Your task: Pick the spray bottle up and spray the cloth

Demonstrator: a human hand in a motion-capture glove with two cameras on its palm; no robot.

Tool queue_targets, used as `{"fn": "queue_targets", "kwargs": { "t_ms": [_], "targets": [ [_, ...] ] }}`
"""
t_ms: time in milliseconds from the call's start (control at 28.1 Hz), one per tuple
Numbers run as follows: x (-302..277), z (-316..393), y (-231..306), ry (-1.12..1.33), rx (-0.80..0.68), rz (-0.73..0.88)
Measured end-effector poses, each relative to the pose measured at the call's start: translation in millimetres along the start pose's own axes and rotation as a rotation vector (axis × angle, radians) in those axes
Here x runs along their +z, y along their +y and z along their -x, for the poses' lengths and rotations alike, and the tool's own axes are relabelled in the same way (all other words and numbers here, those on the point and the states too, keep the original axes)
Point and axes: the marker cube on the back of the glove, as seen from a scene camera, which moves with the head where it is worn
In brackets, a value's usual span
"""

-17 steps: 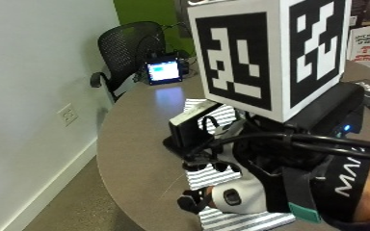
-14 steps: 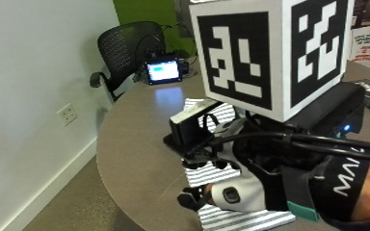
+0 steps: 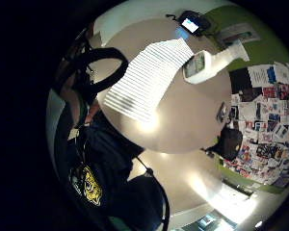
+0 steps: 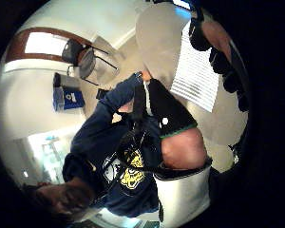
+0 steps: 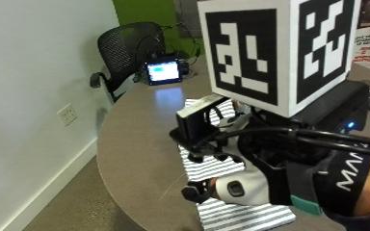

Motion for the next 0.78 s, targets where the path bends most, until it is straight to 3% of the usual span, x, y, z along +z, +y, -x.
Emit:
{"fn": "queue_targets", "kwargs": {
  "t_ms": [392,783],
  "targets": [
    [15.7,-55.9,31.1,-0.055,0.064,-0.061],
    [44.6,-149.1,36.3,-0.261,0.360,-0.117]
  ]
}}
